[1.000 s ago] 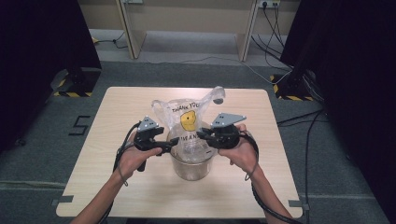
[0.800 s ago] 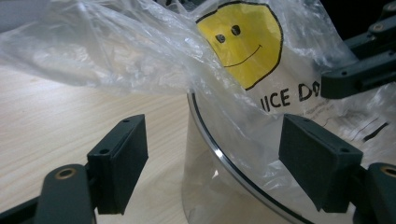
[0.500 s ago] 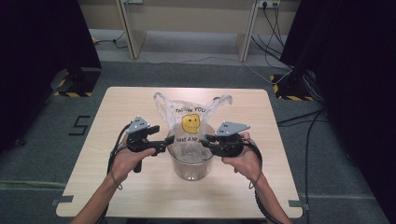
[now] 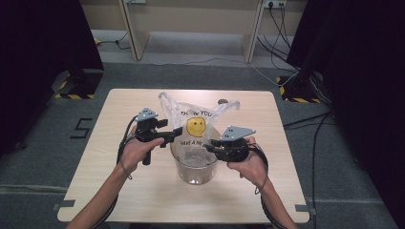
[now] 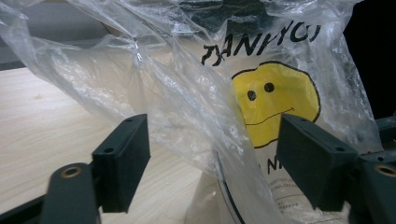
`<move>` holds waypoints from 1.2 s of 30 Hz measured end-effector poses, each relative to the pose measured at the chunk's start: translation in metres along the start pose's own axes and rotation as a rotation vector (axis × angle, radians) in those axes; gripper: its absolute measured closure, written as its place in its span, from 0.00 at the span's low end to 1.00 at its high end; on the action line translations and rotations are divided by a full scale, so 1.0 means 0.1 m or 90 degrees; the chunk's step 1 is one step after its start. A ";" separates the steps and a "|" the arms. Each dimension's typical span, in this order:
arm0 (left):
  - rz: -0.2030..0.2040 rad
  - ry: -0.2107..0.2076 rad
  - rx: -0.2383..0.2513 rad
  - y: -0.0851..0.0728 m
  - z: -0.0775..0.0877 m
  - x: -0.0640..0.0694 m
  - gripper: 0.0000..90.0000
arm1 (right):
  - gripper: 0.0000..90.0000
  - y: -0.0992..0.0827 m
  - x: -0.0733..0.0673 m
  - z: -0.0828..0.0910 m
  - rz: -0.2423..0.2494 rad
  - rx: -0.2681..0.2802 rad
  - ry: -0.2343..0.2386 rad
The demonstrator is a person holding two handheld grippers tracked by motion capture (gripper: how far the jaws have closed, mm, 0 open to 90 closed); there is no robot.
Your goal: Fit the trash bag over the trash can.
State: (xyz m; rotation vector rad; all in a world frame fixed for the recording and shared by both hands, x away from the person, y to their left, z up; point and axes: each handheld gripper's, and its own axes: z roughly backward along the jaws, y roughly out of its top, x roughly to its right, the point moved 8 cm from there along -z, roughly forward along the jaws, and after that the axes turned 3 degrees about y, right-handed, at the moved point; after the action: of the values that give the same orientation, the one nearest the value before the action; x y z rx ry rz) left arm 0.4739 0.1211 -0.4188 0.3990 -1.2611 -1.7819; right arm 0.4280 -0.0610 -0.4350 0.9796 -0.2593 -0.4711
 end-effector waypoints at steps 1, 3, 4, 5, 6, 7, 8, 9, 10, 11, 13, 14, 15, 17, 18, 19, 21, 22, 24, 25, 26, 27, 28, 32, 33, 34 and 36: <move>0.000 0.001 -0.001 0.01 -0.02 0.00 0.31 | 0.84 0.00 0.00 0.00 -0.002 0.000 0.000; -0.001 -0.002 -0.001 0.03 -0.04 0.01 0.36 | 0.83 0.00 0.00 -0.01 -0.001 -0.001 0.002; -0.005 0.000 -0.003 0.03 -0.06 0.02 0.38 | 0.83 0.00 0.00 -0.01 -0.002 -0.001 0.003; -0.007 0.001 -0.005 0.04 -0.07 0.02 0.44 | 0.83 0.00 0.00 -0.01 -0.006 0.002 0.003; -0.009 0.001 -0.005 0.04 -0.08 0.02 0.44 | 0.83 0.00 0.00 -0.01 -0.006 0.002 0.003; -0.010 0.001 -0.004 0.05 -0.09 0.02 0.49 | 0.83 -0.01 0.00 -0.01 -0.007 0.002 0.004; -0.013 -0.002 -0.004 0.05 -0.10 0.02 0.55 | 0.83 -0.01 0.00 -0.01 -0.008 0.001 0.006; -0.011 -0.008 0.000 0.05 -0.11 0.03 0.61 | 0.83 -0.01 0.00 -0.01 -0.009 0.001 0.007; -0.010 -0.014 0.006 0.05 -0.11 0.04 0.67 | 0.83 -0.02 0.01 -0.01 -0.011 0.002 0.006; -0.012 -0.019 0.010 0.06 -0.10 0.05 0.73 | 0.83 -0.02 0.01 0.00 -0.013 0.002 0.005; -0.014 -0.029 0.020 0.06 -0.09 0.07 0.83 | 0.83 -0.03 0.01 0.00 -0.018 0.005 0.009; -0.013 -0.036 0.024 0.06 -0.07 0.09 0.86 | 0.82 -0.04 0.02 0.00 -0.020 0.005 0.009; -0.016 -0.043 0.028 0.06 -0.06 0.10 0.91 | 0.81 -0.05 0.03 0.01 -0.026 0.006 0.007; -0.029 -0.052 0.035 0.05 -0.01 0.15 0.92 | 0.78 -0.05 0.03 0.02 -0.035 0.011 0.012; -0.037 -0.058 0.038 0.03 0.02 0.18 0.92 | 0.75 -0.04 0.02 0.02 -0.046 0.018 0.022; -0.045 -0.065 0.042 0.02 0.05 0.21 0.93 | 0.71 -0.04 0.01 0.03 -0.055 0.021 0.026; -0.052 -0.077 0.047 -0.02 0.11 0.24 0.93 | 0.62 -0.01 0.04 0.09 -0.066 0.027 0.016; -0.052 -0.086 0.051 -0.05 0.15 0.26 0.93 | 0.60 0.00 0.04 0.12 -0.076 0.031 0.016; -0.054 -0.088 0.051 -0.08 0.16 0.26 0.93 | 0.58 0.01 0.06 0.14 -0.087 0.035 0.013; -0.056 -0.093 0.051 -0.10 0.17 0.26 0.93 | 0.56 0.03 0.08 0.17 -0.098 0.041 0.007; -0.056 -0.100 0.052 -0.12 0.18 0.26 0.93 | 0.54 0.04 0.10 0.20 -0.108 0.049 0.003; -0.055 -0.102 0.050 -0.14 0.19 0.26 0.93 | 0.53 0.06 0.12 0.24 -0.119 0.056 0.000; -0.059 -0.108 0.051 -0.17 0.21 0.27 0.93 | 0.51 0.09 0.19 0.30 -0.140 0.066 -0.013; -0.077 -0.115 0.048 -0.21 0.26 0.30 0.93 | 0.47 0.19 0.34 0.41 -0.157 0.089 -0.056; -0.077 -0.115 0.048 -0.21 0.26 0.30 0.93 | 0.47 0.19 0.34 0.41 -0.157 0.089 -0.056; -0.082 -0.118 0.050 -0.22 0.28 0.31 0.93 | 0.45 0.26 0.38 0.46 -0.156 0.101 -0.067; -0.086 -0.120 0.050 -0.23 0.30 0.31 0.92 | 0.44 0.33 0.42 0.51 -0.154 0.110 -0.084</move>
State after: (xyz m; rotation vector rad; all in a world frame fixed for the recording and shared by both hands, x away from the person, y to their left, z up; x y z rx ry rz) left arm 0.4257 0.1157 -0.4190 0.3742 -1.4695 -1.9241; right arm 0.4519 -0.1037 -0.3794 1.1570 -0.3054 -0.7458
